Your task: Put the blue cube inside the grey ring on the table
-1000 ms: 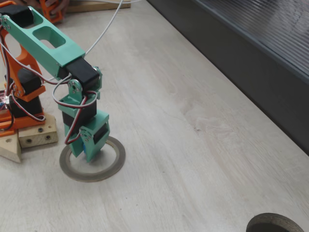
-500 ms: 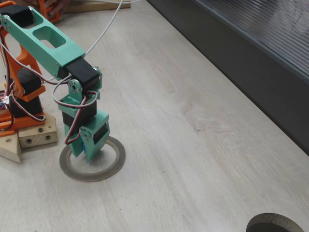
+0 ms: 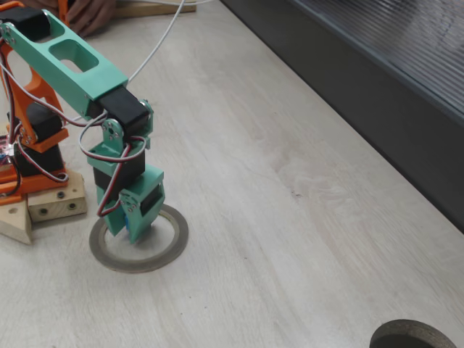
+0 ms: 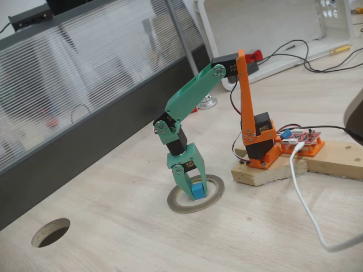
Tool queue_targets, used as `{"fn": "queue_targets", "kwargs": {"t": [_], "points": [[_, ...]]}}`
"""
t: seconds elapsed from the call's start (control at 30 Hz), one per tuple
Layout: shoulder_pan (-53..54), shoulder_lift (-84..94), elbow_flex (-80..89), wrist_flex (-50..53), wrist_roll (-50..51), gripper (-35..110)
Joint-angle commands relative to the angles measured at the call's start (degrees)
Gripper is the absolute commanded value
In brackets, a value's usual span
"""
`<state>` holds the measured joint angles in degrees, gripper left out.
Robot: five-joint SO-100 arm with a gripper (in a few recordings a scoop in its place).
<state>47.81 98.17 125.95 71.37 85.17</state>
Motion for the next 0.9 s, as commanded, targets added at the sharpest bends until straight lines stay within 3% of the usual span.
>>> {"fn": "queue_targets", "kwargs": {"t": [0.0,0.63,0.87], "points": [[0.88,2.20,0.09,0.62,0.18,20],[0.97,2.37,-0.18,0.53,0.09,21],[1.05,2.37,-0.18,1.23,0.00,36]]}}
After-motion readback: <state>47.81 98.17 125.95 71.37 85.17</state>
